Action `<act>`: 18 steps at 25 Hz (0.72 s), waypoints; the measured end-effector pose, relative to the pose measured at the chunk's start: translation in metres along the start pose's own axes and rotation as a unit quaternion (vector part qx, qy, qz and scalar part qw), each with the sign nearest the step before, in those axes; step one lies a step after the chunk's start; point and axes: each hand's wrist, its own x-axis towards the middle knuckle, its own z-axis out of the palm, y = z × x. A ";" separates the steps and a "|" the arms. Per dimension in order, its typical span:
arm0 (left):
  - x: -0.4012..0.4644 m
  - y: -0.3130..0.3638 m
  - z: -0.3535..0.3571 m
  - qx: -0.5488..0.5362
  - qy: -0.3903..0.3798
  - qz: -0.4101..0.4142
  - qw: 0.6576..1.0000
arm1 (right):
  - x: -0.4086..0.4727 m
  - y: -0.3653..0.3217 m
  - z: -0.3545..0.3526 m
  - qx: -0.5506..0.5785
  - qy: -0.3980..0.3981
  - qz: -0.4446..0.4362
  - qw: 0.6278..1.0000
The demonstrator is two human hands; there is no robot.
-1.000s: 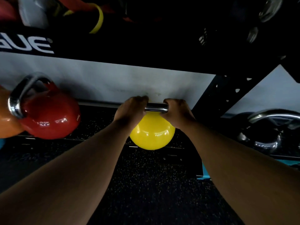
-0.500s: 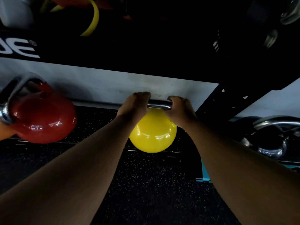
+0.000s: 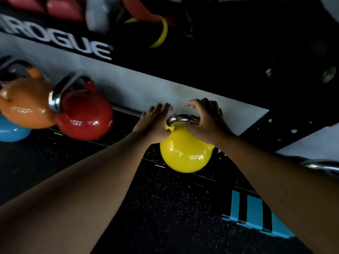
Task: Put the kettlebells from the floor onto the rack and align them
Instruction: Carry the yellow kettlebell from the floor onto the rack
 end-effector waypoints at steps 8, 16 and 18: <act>-0.191 -0.134 -0.087 0.087 0.003 -0.159 0.983 | 0.015 -0.183 0.052 0.003 -0.130 -0.177 0.976; -0.542 -0.247 -0.129 0.017 -0.004 -0.398 0.917 | -0.093 -0.477 0.169 -0.018 -0.324 -0.352 0.878; -0.654 -0.263 -0.130 -0.041 -0.018 -0.475 0.879 | -0.151 -0.565 0.204 -0.029 -0.372 -0.400 0.837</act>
